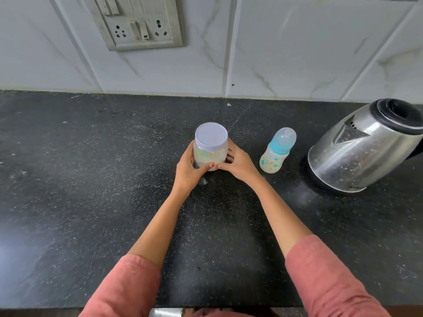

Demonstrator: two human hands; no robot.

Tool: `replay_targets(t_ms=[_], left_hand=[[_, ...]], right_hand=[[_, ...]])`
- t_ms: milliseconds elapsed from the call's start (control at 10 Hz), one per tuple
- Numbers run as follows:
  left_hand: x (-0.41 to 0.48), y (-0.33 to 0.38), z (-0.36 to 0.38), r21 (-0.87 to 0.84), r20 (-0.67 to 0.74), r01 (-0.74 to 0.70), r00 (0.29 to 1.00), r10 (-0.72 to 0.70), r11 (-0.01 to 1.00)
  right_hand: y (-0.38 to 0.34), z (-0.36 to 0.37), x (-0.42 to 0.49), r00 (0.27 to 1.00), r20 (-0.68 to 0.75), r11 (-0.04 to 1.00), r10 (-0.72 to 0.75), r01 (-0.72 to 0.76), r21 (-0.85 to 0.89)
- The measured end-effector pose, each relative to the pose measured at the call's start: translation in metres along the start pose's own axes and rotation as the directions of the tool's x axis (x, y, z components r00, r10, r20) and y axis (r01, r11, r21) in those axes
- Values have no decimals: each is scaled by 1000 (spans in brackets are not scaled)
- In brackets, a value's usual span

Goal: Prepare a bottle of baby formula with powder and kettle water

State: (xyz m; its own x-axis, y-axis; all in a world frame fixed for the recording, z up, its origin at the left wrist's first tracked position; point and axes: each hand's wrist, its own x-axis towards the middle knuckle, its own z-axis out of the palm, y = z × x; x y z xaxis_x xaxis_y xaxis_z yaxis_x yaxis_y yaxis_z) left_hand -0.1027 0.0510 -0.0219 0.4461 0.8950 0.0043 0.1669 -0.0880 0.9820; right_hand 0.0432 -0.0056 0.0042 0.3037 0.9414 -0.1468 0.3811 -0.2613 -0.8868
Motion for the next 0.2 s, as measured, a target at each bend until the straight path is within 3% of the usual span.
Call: replay_targets(t_ms=[200], left_hand=[[-29,9,8,116,-68,-33,997,41,993]], right_hand=[[6,18,-26,975,-222,999,20,-30,-39]])
